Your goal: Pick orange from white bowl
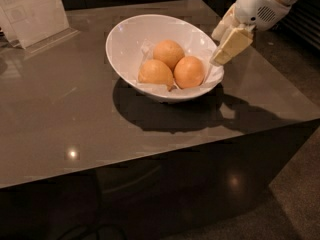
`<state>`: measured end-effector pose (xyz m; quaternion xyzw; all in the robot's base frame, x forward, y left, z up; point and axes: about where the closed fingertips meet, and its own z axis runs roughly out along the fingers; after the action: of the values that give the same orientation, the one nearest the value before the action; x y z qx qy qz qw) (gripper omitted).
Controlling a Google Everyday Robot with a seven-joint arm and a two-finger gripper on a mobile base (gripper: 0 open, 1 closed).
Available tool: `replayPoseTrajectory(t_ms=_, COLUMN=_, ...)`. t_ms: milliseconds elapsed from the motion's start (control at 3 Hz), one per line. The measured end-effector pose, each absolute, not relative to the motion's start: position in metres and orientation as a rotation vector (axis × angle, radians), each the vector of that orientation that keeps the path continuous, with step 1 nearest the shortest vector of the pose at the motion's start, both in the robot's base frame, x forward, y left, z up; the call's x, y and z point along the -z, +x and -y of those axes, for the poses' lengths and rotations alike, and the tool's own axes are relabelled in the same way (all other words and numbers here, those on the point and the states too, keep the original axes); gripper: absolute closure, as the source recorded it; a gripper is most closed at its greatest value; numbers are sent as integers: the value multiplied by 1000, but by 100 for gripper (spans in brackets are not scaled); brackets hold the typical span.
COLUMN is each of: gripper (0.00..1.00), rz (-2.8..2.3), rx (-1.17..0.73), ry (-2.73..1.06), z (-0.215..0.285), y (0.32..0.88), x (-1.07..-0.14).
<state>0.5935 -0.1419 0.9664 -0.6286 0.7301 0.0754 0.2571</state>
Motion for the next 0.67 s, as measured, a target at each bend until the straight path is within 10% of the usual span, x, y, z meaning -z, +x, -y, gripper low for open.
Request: replayPoseTrajectory(t_ms=667, gripper=46, rz=-1930, rx=-313, ry=-1684, z=120, y=627, x=-946)
